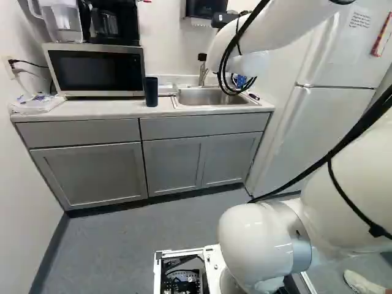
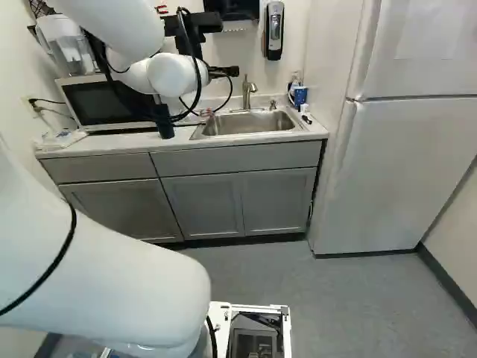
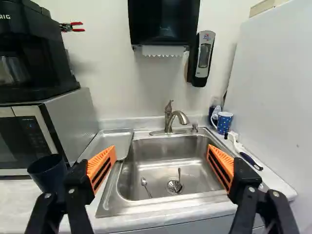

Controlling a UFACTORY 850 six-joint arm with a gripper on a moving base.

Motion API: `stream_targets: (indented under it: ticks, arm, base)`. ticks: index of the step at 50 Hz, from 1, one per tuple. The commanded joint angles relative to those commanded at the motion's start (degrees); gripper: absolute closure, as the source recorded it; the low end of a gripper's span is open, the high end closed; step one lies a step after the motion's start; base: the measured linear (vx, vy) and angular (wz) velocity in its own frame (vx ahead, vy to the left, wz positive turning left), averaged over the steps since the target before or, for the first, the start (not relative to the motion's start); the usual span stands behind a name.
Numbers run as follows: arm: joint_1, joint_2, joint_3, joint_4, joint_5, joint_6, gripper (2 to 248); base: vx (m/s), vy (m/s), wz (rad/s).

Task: Rinse the cup and place it in the tray

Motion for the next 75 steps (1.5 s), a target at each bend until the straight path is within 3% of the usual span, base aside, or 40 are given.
stream_targets:
  ticks: [16,75]
  arm:
    - [0.00,0.52,-1.44,0.00,-2.16,0.00,3]
    - [0.00,0.52,-1.44,0.00,-2.16,0.00,3]
  base:
    - [0.000,0.000,0.000]
    - [0.014,-0.003,-0.008]
